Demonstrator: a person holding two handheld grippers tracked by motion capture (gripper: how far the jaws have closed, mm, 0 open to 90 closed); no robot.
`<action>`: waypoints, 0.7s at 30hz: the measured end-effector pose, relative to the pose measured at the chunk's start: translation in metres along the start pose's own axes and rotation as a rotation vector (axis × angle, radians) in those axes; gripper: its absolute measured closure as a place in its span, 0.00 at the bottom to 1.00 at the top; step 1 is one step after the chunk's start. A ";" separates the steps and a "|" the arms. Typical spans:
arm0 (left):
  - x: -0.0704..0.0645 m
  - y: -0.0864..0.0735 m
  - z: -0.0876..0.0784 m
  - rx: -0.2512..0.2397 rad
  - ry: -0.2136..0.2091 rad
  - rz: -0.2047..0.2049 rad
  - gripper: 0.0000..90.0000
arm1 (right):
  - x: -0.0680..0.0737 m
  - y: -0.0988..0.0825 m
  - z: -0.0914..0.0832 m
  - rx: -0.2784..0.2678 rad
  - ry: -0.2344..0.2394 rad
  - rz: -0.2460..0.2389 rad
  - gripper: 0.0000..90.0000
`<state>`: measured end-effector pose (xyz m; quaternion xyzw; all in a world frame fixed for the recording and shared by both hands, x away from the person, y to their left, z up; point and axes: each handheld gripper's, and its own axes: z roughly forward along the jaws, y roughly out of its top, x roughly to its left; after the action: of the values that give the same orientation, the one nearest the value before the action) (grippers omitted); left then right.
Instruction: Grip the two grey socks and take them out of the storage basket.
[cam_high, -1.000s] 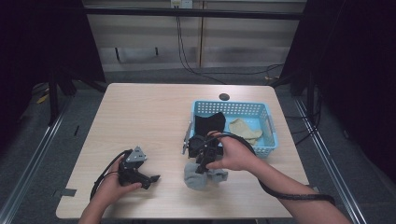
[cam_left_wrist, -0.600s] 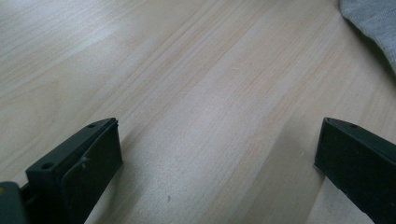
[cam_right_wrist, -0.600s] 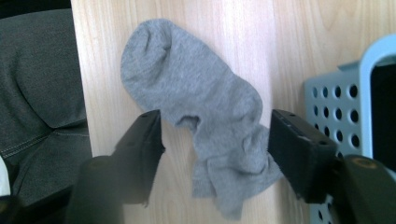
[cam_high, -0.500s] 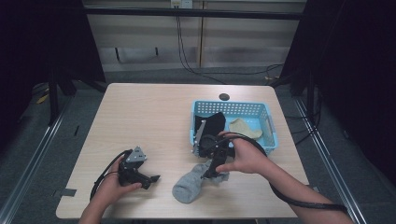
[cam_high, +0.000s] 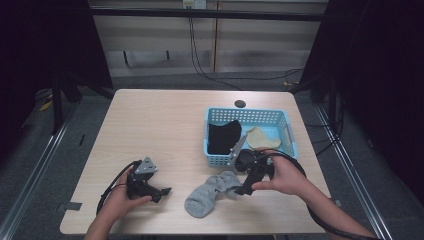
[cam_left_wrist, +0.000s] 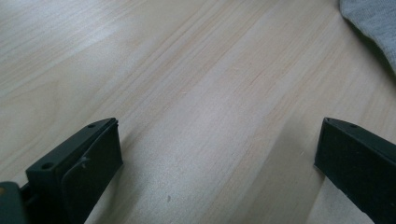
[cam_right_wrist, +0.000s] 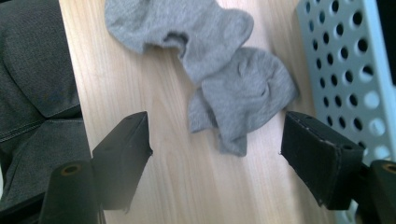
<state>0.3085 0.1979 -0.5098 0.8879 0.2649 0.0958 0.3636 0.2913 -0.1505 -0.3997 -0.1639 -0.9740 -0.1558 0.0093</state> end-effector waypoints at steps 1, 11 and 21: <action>0.000 0.000 0.000 -0.001 -0.001 0.000 0.00 | 0.000 -0.004 0.002 -0.007 0.003 0.009 0.26; 0.000 0.000 0.000 -0.001 0.000 0.000 0.00 | -0.002 -0.038 0.015 -0.062 0.024 0.067 0.26; 0.000 0.000 0.000 -0.001 0.000 0.000 0.00 | -0.006 -0.072 0.029 -0.165 0.014 0.113 0.25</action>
<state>0.3085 0.1978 -0.5099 0.8877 0.2648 0.0959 0.3642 0.2750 -0.2085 -0.4497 -0.2175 -0.9471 -0.2359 0.0112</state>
